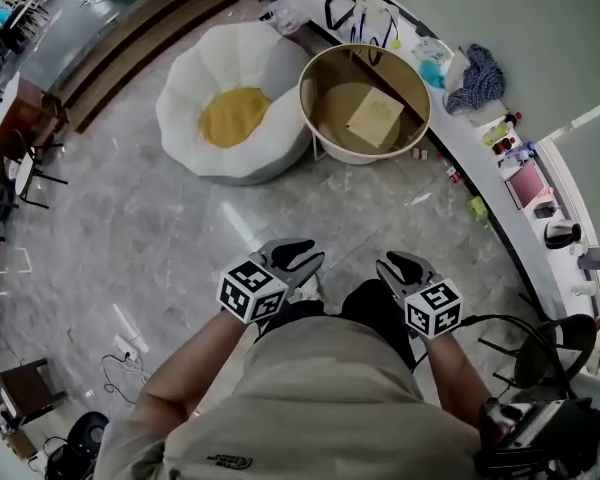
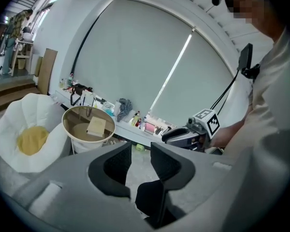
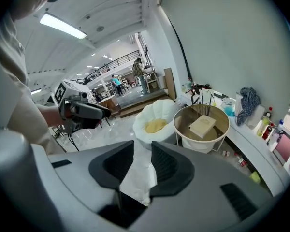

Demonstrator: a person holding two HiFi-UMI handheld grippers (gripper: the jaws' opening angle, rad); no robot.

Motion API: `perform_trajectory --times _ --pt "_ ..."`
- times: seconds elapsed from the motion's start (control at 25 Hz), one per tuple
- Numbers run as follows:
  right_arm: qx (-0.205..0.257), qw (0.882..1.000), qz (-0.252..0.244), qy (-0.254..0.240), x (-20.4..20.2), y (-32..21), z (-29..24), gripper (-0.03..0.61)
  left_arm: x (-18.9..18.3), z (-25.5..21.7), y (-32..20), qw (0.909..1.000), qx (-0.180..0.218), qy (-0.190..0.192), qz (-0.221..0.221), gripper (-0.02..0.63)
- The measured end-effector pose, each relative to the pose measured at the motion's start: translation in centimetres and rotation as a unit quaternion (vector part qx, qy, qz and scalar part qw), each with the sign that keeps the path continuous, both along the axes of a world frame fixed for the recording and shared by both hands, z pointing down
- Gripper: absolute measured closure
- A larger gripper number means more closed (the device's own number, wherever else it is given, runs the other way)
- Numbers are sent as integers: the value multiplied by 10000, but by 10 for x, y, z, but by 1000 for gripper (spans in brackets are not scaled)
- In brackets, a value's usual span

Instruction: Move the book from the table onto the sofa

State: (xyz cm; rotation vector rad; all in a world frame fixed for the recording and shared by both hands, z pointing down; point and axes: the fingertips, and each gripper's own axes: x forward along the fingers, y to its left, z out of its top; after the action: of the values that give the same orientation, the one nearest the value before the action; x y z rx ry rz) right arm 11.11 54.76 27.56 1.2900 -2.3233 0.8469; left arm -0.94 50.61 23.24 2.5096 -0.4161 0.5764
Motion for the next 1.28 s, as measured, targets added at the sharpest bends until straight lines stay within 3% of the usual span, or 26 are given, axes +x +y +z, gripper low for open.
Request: perform_trajectory --times 0.12,0.32,0.44,0.64,0.92,1.08,1.28 --pt "-209 9993 295 -121 6 -37 10 457 -7 12 -43 9998 -123 -3 -138 499" --pt "-525 9914 966 -707 50 -119 43 457 19 37 -123 9989 -363 12 -293 491" --pt "-700 9823 1340 -1107 81 -177 75 457 42 54 -172 9987 -423 -157 -235 483" --pt "-994 9711 1722 -1323 145 -280 136 457 90 97 -266 9954 -709 -589 -272 477" --pt "-1578 9466 2268 -1660 221 -385 244 456 168 195 -386 9877 -1131 -1072 -103 469" --pt "-1969 9291 2530 -1844 242 -410 308 447 204 265 -435 9812 -1412 -1314 -39 451" --pt "-2265 9198 2620 -1843 251 -427 374 435 240 346 -479 9734 -1712 -1524 -18 434"
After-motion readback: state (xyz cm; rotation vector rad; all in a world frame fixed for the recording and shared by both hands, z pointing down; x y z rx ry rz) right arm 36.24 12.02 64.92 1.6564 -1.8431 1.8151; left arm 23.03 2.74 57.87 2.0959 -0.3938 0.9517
